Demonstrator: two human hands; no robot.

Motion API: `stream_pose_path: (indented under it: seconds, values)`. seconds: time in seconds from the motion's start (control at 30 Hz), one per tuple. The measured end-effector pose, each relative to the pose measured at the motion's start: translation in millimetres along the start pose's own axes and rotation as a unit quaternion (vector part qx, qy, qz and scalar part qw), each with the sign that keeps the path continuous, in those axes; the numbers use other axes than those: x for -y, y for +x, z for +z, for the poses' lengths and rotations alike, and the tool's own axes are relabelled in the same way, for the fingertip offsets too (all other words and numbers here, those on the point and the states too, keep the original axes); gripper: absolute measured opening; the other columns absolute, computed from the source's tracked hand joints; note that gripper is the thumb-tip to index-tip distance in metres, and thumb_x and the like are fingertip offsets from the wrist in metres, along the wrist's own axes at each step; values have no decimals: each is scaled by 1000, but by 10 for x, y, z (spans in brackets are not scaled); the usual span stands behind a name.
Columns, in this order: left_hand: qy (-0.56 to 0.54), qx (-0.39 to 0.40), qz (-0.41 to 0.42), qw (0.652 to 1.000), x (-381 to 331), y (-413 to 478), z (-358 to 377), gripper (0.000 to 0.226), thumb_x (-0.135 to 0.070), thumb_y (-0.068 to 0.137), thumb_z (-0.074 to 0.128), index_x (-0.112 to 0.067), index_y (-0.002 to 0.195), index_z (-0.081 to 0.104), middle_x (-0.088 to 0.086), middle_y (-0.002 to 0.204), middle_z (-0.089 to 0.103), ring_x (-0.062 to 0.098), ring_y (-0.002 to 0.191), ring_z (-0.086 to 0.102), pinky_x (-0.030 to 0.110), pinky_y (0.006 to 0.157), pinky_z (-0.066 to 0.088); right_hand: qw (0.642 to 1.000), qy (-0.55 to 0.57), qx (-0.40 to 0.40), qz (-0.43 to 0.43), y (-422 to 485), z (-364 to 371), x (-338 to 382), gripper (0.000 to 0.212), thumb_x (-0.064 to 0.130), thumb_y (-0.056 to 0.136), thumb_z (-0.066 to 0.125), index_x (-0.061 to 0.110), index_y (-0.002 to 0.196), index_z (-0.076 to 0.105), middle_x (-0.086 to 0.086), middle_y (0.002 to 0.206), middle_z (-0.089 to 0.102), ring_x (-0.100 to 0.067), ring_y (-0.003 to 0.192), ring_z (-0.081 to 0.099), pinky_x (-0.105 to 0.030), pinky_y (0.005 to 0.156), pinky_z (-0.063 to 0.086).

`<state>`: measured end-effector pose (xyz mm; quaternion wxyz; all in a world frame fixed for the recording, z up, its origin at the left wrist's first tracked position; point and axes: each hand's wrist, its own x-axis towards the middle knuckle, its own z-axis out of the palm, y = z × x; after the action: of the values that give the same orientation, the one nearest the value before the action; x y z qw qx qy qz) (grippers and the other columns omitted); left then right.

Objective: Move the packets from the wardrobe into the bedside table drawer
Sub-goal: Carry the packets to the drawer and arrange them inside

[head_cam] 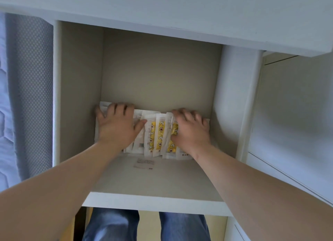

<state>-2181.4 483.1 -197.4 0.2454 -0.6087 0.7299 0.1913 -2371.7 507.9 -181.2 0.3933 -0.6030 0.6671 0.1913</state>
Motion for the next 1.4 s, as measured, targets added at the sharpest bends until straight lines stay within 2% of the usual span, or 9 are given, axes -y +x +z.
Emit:
stream_pose_path:
  seconds: [0.13,0.3,0.4,0.57,0.67,0.73,1.13,1.27,1.4]
  values:
    - [19,15,22,999,142,-21,37,63,-62,90,33,-18,131,50,10,125,55,32,116,50,61,107,15,1000,28,10,3,32,42,140,66,30,85,58,22,143,28,1,147,28,-26,135,24,-37,107,22]
    - [-20,35,22,999,174,4,48,69,-67,88,21,-24,139,37,8,140,37,29,136,22,54,114,2,999,31,9,12,11,79,168,67,28,86,57,22,144,25,0,148,27,-26,137,21,-38,108,21]
    - [-21,92,25,995,206,-13,81,68,-65,90,25,-30,147,17,4,154,11,30,144,-1,50,115,-1,999,31,22,11,-1,102,163,73,29,87,56,24,148,17,0,154,18,-28,143,11,-43,114,15]
    - [0,103,22,994,175,-30,-108,68,-66,90,23,-32,148,14,5,151,16,28,141,10,50,115,5,998,47,10,35,-119,53,147,72,30,89,53,29,149,12,0,159,2,-29,146,0,-44,117,8]
    - [-17,117,41,992,69,-128,-337,74,-67,89,23,-32,150,-1,3,157,-10,29,144,-12,52,115,0,994,92,-6,64,-288,-76,179,69,31,90,50,31,149,14,1,159,1,-28,146,2,-43,117,9]
    - [-55,101,66,991,-43,-274,-513,77,-67,89,27,-30,150,-2,1,157,-16,27,145,-14,51,115,3,988,127,-14,84,-436,-187,212,68,32,91,50,31,149,14,2,160,2,-28,146,4,-42,117,10]
    - [-237,-30,23,971,-452,-1293,-1705,74,-54,91,46,-33,150,8,-4,158,5,20,145,5,45,118,12,934,315,-97,138,-1790,-975,429,69,34,89,51,31,149,17,2,159,9,-21,145,11,-43,117,17]
    - [-382,-57,-23,922,-417,-1552,-2149,71,-47,91,52,-32,149,15,-6,157,10,22,144,14,50,115,21,905,380,-145,122,-2209,-1202,469,69,34,90,52,31,149,17,4,158,11,-19,144,16,-43,116,21]
    - [-438,-77,7,895,-281,-1753,-2536,68,-42,91,56,-29,148,21,-4,155,17,22,140,23,44,109,30,848,458,-231,134,-2560,-1394,548,68,32,90,54,30,148,20,5,155,21,-18,140,25,-41,113,26]
